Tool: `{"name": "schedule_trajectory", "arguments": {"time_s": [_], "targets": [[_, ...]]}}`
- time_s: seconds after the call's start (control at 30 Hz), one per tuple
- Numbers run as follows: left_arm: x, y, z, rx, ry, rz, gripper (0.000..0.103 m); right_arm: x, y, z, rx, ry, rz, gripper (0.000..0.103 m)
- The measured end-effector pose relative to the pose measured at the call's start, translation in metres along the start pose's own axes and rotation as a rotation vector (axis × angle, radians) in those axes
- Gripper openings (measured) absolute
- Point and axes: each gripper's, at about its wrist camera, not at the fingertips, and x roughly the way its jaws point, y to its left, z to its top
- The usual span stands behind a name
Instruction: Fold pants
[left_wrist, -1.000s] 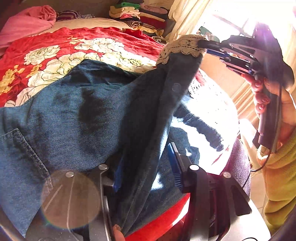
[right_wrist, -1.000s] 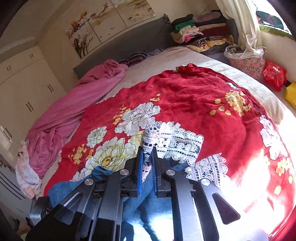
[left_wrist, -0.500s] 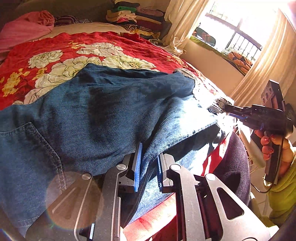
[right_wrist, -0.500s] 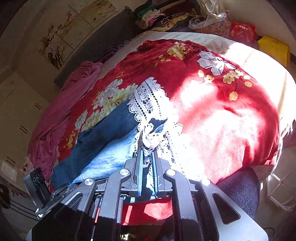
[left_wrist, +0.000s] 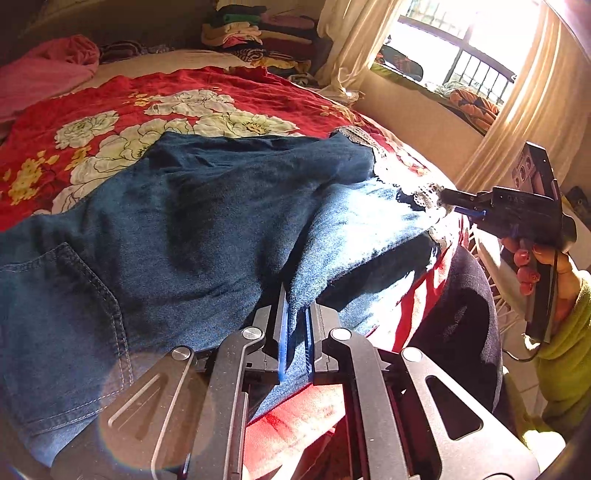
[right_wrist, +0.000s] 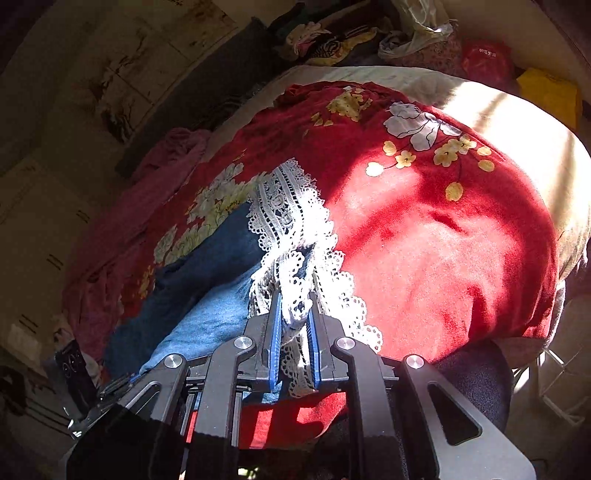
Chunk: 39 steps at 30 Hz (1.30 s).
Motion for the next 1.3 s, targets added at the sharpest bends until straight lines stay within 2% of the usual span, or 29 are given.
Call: {"name": "schedule_trajectory", "arguments": {"time_s": [0.1, 0.33, 0.57, 0.63, 0.67, 0.7, 0.8, 0.83, 0.93, 0.97, 1.0, 1.03, 1.07, 1.13, 1.23, 1.3], "targets": [[-0.007, -0.002, -0.003, 0.015, -0.004, 0.001, 0.002, -0.011, 0.002, -0.001, -0.02, 0.011, 0.001, 0.012], [-0.011, 0.0, -0.017, 0.03, 0.019, 0.013, 0.002, -0.002, -0.008, -0.018, -0.044, 0.09, -0.086, 0.012], [0.001, -0.001, -0.026, 0.043, 0.065, 0.022, 0.002, 0.004, -0.002, -0.021, -0.114, 0.111, -0.178, 0.014], [0.002, 0.0, -0.028, 0.042, 0.071, 0.023, 0.002, -0.004, 0.003, -0.019, -0.138, 0.097, -0.216, 0.021], [0.001, 0.0, -0.028, 0.042, 0.07, 0.025, 0.002, -0.01, 0.006, -0.018, -0.152, 0.071, -0.253, 0.033], [-0.002, 0.0, -0.029, 0.046, 0.067, 0.025, 0.002, -0.017, 0.009, -0.016, -0.168, 0.039, -0.278, 0.04], [-0.014, -0.001, -0.03, 0.051, 0.052, 0.026, 0.004, -0.031, 0.024, -0.01, -0.224, -0.028, -0.264, 0.041], [-0.019, 0.0, -0.03, 0.041, 0.047, 0.03, 0.007, -0.031, 0.031, -0.01, -0.247, -0.028, -0.236, 0.041], [-0.041, 0.012, -0.032, -0.01, 0.011, 0.047, 0.031, -0.008, 0.059, -0.018, -0.339, 0.034, -0.156, 0.041], [-0.05, 0.019, -0.033, -0.034, -0.006, 0.058, 0.032, 0.002, 0.069, -0.022, -0.374, 0.059, -0.139, 0.042], [-0.06, 0.027, -0.034, -0.063, -0.02, 0.079, 0.033, 0.012, 0.077, -0.025, -0.398, 0.083, -0.12, 0.042], [-0.069, 0.036, -0.035, -0.096, -0.034, 0.121, 0.038, 0.021, 0.082, -0.028, -0.409, 0.108, -0.096, 0.042], [-0.079, 0.046, -0.037, -0.132, -0.048, 0.188, 0.052, 0.03, 0.085, -0.03, -0.414, 0.132, -0.074, 0.042], [-0.1, 0.066, -0.041, -0.19, -0.076, 0.342, 0.071, 0.045, 0.089, -0.032, -0.428, 0.166, -0.075, 0.042], [-0.115, 0.094, -0.048, -0.238, -0.058, 0.487, 0.081, 0.058, 0.084, -0.035, -0.427, 0.207, -0.11, 0.042], [-0.112, 0.112, -0.054, -0.261, -0.036, 0.566, 0.081, 0.06, 0.075, -0.037, -0.411, 0.227, -0.141, 0.042]]}}
